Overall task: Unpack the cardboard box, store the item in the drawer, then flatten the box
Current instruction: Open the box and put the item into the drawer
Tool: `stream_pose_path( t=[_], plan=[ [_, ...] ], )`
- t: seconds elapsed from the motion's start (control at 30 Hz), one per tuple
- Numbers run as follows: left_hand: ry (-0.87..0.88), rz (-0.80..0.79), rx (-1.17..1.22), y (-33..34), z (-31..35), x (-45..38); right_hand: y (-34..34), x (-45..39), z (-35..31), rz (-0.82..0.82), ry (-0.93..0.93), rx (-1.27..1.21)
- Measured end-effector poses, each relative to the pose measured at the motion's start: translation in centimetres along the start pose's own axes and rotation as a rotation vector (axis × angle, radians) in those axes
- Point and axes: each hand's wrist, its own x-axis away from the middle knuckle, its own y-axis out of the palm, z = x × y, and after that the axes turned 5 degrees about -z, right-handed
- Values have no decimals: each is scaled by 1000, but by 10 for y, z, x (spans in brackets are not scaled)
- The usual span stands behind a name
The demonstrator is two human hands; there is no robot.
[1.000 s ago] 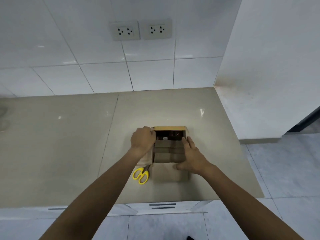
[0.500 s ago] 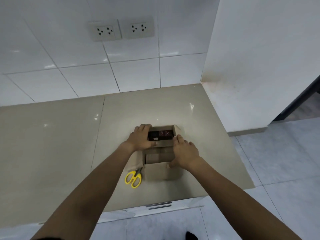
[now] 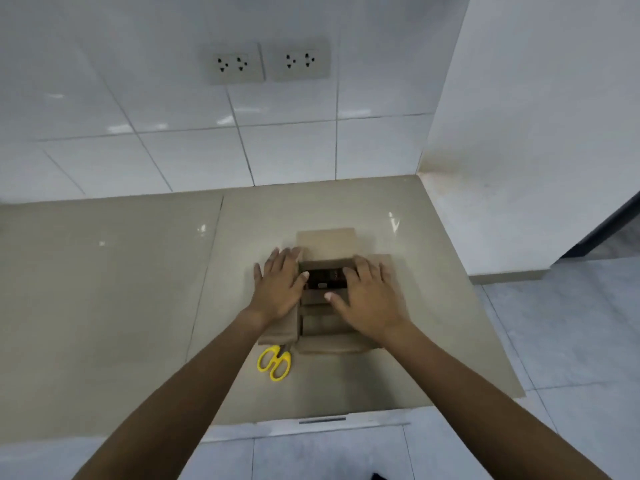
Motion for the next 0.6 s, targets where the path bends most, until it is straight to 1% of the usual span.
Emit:
stream_pose_path(
  t=[0.03, 0.1, 0.2, 0.27, 0.37, 0.47, 0.53, 0.6],
  plan=[
    [10, 24, -47, 0, 0, 12, -1, -7, -3, 7, -64, 19],
    [4, 62, -87, 3, 2, 36, 2, -23, -9, -61, -171, 49],
    [61, 90, -89, 10, 8, 68, 14, -37, -13, -130, -216, 94],
    [98, 37, -158, 14, 9, 84, 22, -42, -15, -157, -204, 137],
    [130, -52, -245, 14, 7, 98, 23, -49, -18, -133, -134, 195],
    [170, -131, -342, 14, 7, 101, 22, -50, -21, -155, -88, 246],
    [170, -138, -401, 19, 6, 97, 19, -45, -21, -167, -67, 188],
    [151, -126, -426, 24, 4, 89, 12, -38, -22, -118, -41, 66]
  ],
)
